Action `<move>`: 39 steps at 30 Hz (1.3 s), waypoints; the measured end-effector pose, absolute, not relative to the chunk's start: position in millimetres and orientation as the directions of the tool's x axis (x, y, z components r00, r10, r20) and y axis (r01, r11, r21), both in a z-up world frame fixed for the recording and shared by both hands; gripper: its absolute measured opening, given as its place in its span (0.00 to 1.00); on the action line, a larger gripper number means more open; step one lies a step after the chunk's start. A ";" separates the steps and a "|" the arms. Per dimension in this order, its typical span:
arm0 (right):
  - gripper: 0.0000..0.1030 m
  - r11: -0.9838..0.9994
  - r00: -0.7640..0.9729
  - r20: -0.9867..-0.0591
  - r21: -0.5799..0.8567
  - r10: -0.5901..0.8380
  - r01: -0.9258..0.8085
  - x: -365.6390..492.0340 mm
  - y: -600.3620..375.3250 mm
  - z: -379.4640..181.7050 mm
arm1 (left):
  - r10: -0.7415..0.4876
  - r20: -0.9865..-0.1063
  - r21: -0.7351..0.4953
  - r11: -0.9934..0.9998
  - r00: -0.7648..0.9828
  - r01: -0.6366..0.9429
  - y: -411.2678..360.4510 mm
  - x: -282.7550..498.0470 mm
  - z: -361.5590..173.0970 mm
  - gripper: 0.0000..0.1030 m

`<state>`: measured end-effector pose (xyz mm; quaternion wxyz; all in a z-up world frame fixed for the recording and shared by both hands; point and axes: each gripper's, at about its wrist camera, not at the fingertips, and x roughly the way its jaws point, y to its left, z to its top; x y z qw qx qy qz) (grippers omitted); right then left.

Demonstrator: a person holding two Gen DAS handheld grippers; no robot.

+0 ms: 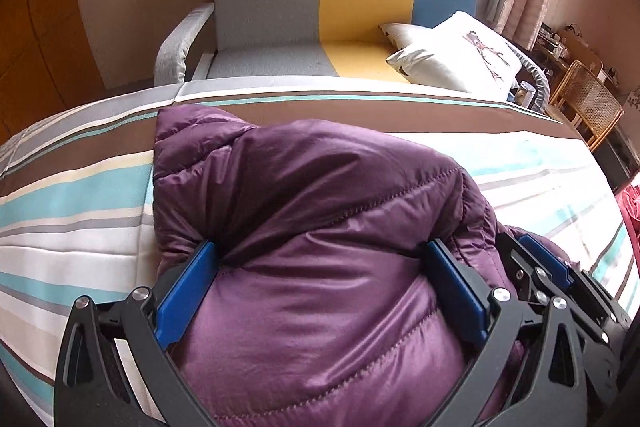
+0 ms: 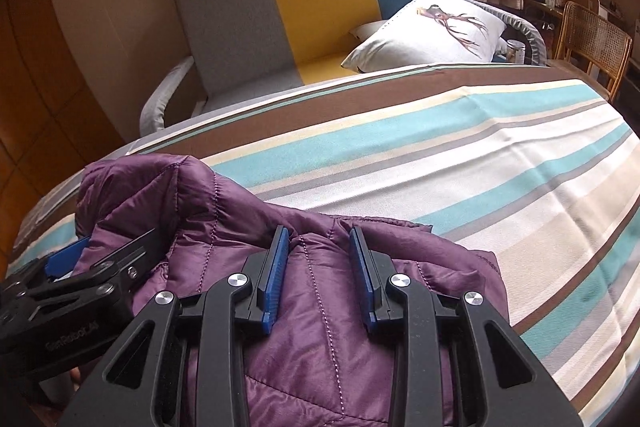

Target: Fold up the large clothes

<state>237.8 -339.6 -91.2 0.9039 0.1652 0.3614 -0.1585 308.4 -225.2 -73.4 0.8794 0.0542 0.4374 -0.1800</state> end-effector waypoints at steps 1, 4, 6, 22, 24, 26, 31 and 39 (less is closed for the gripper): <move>0.30 0.896 0.692 -0.702 0.181 -0.171 0.406 236.0 -338.3 -90.4 | -0.270 -0.787 -0.059 0.928 0.555 0.368 -223.0 303.8 -71.9 0.98; 0.30 0.897 0.696 -0.695 0.176 -0.179 0.406 231.6 -336.0 -87.9 | -0.272 -0.774 -0.042 0.923 0.572 0.382 -212.1 281.6 -66.6 0.98; 0.30 0.899 0.700 -0.690 0.167 -0.187 0.405 228.0 -333.1 -84.8 | -0.280 -0.768 -0.046 0.921 0.576 0.387 -203.8 271.2 -63.2 0.98; 0.40 0.892 0.732 -0.643 0.164 -0.228 0.422 175.7 -319.2 -81.5 | -0.322 -0.697 -0.017 0.900 0.640 0.435 -186.6 220.8 -56.4 0.98; 0.40 0.889 0.727 -0.646 0.162 -0.232 0.428 178.3 -321.4 -84.2 | -0.315 -0.698 -0.008 0.901 0.644 0.433 -189.9 222.4 -59.6 0.98; 0.40 0.889 0.724 -0.647 0.157 -0.237 0.431 179.2 -321.2 -85.3 | -0.311 -0.696 -0.004 0.903 0.647 0.430 -189.3 221.6 -61.6 0.98; 0.41 0.892 0.743 -0.632 0.180 -0.219 0.415 171.9 -320.4 -79.0 | -0.318 -0.687 -0.008 0.902 0.654 0.431 -187.7 219.1 -62.0 0.98; 0.53 0.884 0.788 -0.593 0.269 -0.161 0.383 130.3 -313.7 -60.3 | -0.328 -0.679 -0.029 0.906 0.657 0.422 -180.6 215.8 -59.7 0.98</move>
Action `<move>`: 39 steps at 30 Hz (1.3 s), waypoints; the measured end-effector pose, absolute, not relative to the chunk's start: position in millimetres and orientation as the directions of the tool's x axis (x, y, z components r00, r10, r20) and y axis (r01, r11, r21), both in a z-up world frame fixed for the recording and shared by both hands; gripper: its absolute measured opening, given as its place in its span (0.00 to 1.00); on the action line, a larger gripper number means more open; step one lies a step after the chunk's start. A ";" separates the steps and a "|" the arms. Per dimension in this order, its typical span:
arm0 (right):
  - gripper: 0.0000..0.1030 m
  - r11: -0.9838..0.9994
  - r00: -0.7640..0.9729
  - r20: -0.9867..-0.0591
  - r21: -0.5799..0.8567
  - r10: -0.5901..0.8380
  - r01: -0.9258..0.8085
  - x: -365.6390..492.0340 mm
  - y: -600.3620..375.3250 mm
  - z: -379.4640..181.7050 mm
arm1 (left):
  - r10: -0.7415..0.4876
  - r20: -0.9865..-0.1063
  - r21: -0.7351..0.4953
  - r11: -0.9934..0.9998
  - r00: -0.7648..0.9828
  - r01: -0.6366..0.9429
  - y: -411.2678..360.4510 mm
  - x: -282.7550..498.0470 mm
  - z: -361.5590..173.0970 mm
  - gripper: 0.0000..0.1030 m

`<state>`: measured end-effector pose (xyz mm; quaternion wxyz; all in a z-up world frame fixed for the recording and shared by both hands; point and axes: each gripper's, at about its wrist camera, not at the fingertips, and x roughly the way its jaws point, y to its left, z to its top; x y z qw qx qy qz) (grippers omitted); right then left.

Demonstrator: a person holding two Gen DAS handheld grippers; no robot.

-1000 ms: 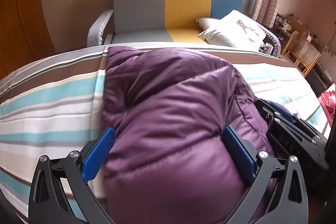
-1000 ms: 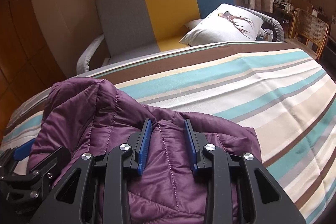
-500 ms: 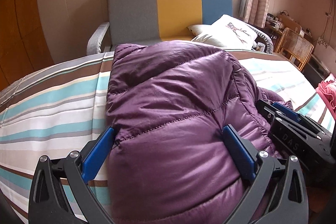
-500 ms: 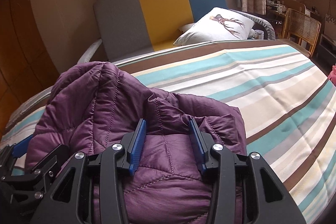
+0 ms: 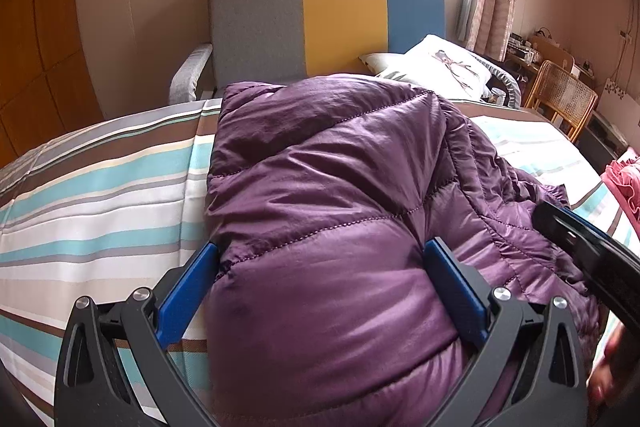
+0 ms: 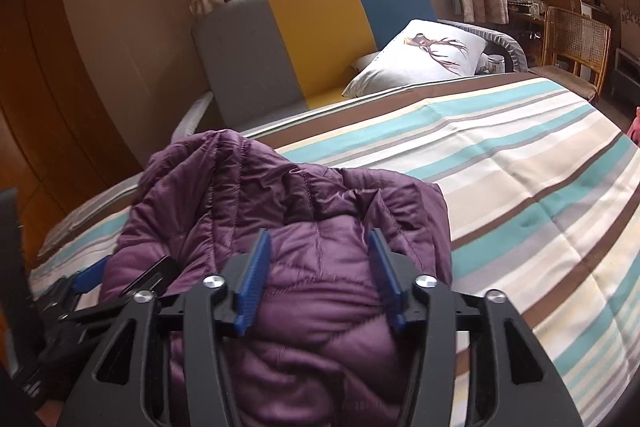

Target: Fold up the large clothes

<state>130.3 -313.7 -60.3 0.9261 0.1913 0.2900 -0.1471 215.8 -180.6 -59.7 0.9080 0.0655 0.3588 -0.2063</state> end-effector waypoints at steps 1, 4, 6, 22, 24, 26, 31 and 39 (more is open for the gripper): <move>0.53 0.882 0.795 -0.586 0.276 -0.160 0.381 124.1 -312.1 -57.6 | -0.329 -0.678 -0.032 0.906 0.657 0.421 -180.1 214.7 -58.5 0.98; 0.53 0.873 0.802 -0.576 0.298 -0.158 0.386 108.5 -311.5 -52.9 | -0.348 -0.677 -0.055 0.902 0.648 0.427 -173.1 208.8 -53.7 0.98; 0.53 0.859 0.805 -0.574 0.325 -0.153 0.395 98.5 -314.9 -52.5 | -0.368 -0.680 -0.078 0.896 0.634 0.437 -166.0 205.7 -49.0 0.98; 0.63 0.762 0.793 -0.608 0.496 -0.037 0.416 66.2 -344.8 -82.2 | -0.531 -0.679 -0.355 0.842 0.507 0.407 -98.2 198.8 -53.9 0.98; 0.63 0.746 0.794 -0.608 0.523 -0.014 0.413 67.5 -348.9 -87.1 | -0.560 -0.679 -0.383 0.821 0.474 0.422 -96.1 200.8 -59.4 0.98; 0.63 0.727 0.794 -0.608 0.547 0.005 0.414 68.1 -351.7 -91.9 | -0.563 -0.685 -0.384 0.818 0.462 0.428 -96.6 202.1 -62.1 0.98; 0.63 0.731 0.783 -0.622 0.540 0.011 0.418 75.4 -352.2 -93.7 | -0.571 -0.694 -0.366 0.804 0.439 0.468 -107.1 203.9 -59.8 0.98; 0.63 0.743 0.754 -0.657 0.516 0.024 0.426 89.3 -353.9 -98.2 | -0.570 -0.728 -0.367 0.794 0.381 0.485 -116.3 210.6 -65.3 0.98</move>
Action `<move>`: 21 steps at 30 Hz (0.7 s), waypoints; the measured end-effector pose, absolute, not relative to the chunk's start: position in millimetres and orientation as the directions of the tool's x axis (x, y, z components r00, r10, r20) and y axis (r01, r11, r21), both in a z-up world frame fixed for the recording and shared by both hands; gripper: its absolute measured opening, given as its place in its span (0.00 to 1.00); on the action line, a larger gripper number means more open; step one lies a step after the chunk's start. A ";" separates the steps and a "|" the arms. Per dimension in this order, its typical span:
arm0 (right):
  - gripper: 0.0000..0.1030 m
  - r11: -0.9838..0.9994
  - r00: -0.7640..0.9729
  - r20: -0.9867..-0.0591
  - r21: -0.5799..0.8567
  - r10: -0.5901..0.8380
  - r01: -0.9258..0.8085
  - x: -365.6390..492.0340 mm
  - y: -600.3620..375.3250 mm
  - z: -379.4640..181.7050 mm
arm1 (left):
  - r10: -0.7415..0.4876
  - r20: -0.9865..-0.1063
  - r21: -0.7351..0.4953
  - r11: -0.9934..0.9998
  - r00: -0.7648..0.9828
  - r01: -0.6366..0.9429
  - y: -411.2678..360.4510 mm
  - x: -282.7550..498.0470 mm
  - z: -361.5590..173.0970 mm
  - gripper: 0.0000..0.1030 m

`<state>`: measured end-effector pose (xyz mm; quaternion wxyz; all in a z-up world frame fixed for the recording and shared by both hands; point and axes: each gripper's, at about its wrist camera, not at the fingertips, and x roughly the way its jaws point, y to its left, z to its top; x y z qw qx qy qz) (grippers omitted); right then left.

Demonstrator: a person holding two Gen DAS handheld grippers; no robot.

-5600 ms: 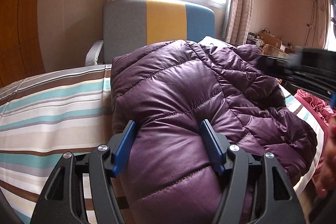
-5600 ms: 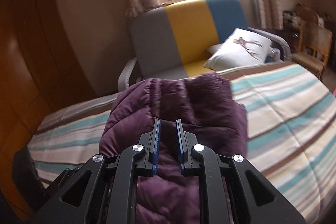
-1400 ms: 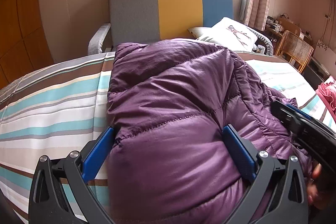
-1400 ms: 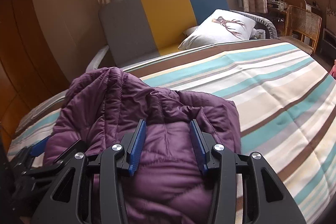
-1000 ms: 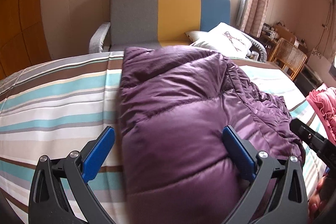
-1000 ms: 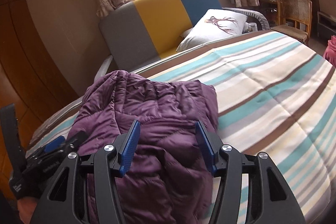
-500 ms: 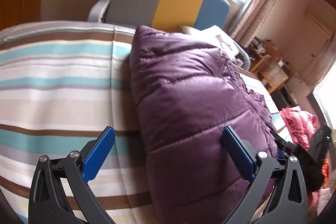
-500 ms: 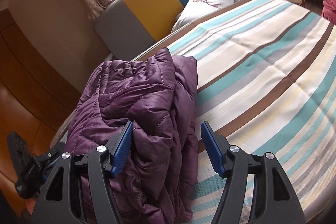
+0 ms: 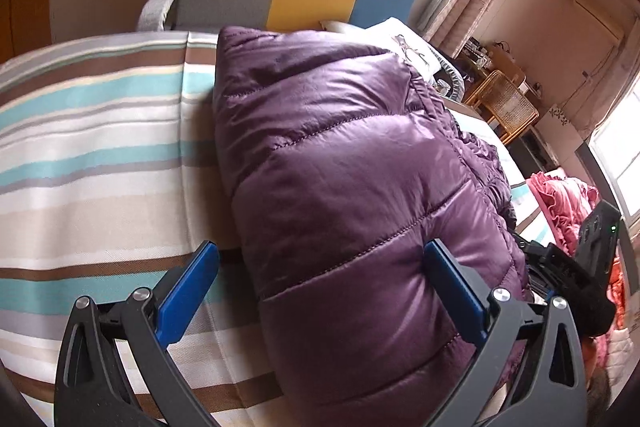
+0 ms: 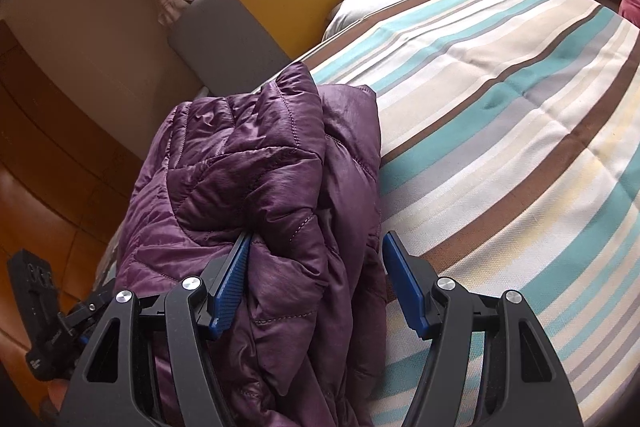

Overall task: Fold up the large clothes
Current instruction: 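Lift the folded purple jacket bundle with both tools and turn it over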

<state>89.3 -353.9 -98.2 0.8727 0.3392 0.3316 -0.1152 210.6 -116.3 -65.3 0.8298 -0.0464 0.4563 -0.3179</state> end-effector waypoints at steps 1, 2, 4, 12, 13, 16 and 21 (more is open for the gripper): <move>0.63 0.748 0.748 -0.663 0.510 0.026 0.425 92.2 -353.7 -98.6 | -0.574 -0.728 -0.378 0.793 0.375 0.478 -116.8 210.8 -67.1 0.98; 0.63 0.751 0.743 -0.668 0.505 0.029 0.425 95.0 -353.6 -98.9 | -0.578 -0.727 -0.386 0.791 0.372 0.475 -117.6 209.9 -68.4 0.98; 0.63 0.757 0.740 -0.672 0.500 0.032 0.421 96.7 -353.2 -99.7 | -0.587 -0.723 -0.397 0.785 0.365 0.476 -118.4 209.1 -70.3 0.98; 0.59 0.760 0.742 -0.665 0.525 0.086 0.383 102.8 -354.0 -103.3 | -0.618 -0.720 -0.397 0.740 0.316 0.543 -134.9 202.3 -75.0 0.98; 0.57 0.756 0.744 -0.661 0.534 0.094 0.379 103.4 -355.2 -104.1 | -0.617 -0.720 -0.394 0.740 0.317 0.546 -134.8 201.5 -74.9 0.97; 0.51 0.759 0.747 -0.657 0.537 0.103 0.368 104.5 -355.1 -104.6 | -0.617 -0.719 -0.385 0.736 0.319 0.557 -135.7 198.6 -72.9 0.91; 0.39 0.801 0.759 -0.647 0.490 0.069 0.344 104.8 -345.5 -96.5 | -0.595 -0.713 -0.303 0.738 0.371 0.602 -139.8 186.4 -60.9 0.75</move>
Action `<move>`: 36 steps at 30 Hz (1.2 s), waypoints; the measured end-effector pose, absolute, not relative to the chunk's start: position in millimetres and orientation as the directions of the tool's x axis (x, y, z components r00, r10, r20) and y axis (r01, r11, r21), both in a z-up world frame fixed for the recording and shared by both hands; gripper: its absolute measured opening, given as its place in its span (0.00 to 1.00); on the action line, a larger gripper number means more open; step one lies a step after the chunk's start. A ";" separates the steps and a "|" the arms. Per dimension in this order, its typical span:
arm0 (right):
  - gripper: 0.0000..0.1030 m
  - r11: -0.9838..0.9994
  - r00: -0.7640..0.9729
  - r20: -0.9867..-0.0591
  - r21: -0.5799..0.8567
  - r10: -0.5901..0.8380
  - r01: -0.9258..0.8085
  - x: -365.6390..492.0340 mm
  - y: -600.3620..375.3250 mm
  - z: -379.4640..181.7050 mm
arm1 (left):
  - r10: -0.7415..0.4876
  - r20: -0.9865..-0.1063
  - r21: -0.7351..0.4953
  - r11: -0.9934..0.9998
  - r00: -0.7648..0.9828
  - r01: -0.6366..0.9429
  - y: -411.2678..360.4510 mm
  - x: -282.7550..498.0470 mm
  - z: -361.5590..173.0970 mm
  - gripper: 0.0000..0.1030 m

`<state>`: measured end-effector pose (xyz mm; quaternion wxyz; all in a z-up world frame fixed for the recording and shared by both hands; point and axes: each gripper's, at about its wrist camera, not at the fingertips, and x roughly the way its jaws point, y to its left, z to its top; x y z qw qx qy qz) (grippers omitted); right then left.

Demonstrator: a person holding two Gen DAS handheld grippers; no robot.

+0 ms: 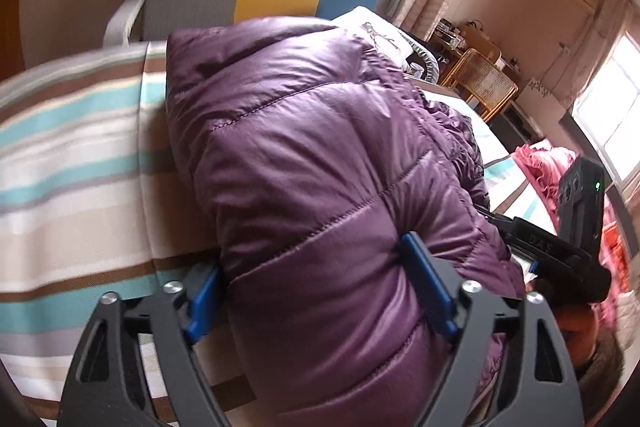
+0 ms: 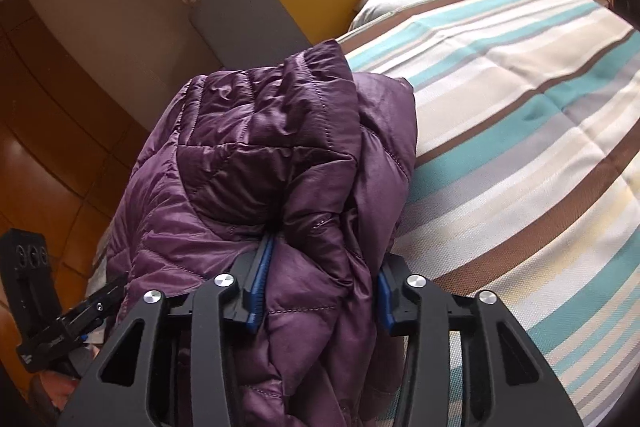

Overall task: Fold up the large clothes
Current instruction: 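Lift the folded purple jacket bundle with both tools and turn it over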

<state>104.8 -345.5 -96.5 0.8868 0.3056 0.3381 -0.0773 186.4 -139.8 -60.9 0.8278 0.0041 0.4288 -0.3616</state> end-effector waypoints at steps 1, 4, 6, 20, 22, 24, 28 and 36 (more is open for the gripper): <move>0.36 0.803 0.766 -0.640 0.489 0.065 0.341 103.4 -344.5 -95.5 | -0.593 -0.711 -0.294 0.740 0.379 0.605 -140.1 186.3 -59.2 0.72; 0.31 0.804 0.789 -0.612 0.496 0.055 0.328 98.0 -341.4 -92.8 | -0.581 -0.697 -0.251 0.746 0.419 0.616 -140.5 179.9 -51.7 0.63; 0.27 0.808 0.805 -0.591 0.500 0.054 0.312 93.9 -338.9 -89.4 | -0.568 -0.684 -0.196 0.747 0.457 0.635 -142.9 171.0 -44.2 0.59; 0.16 0.850 0.890 -0.445 0.504 0.100 0.156 76.3 -293.4 -59.5 | -0.563 -0.577 -0.043 0.744 0.591 0.667 -120.4 133.0 -2.1 0.44; 0.16 0.876 0.871 -0.487 0.446 0.066 0.183 83.9 -286.6 -52.8 | -0.561 -0.577 -0.041 0.745 0.593 0.665 -116.8 132.4 -1.3 0.44; 0.16 0.853 0.864 -0.500 0.476 0.064 0.212 86.8 -288.6 -53.2 | -0.539 -0.598 -0.051 0.764 0.593 0.643 -111.5 139.1 -6.6 0.44; 0.35 0.797 0.839 -0.543 0.525 0.043 0.298 85.2 -306.3 -66.0 | -0.545 -0.641 -0.147 0.779 0.541 0.610 -97.5 155.2 -23.8 0.48; 0.76 0.757 0.749 -0.655 0.539 0.101 0.369 95.5 -330.4 -93.1 | -0.550 -0.659 -0.163 0.770 0.512 0.616 -93.1 165.8 -39.1 0.67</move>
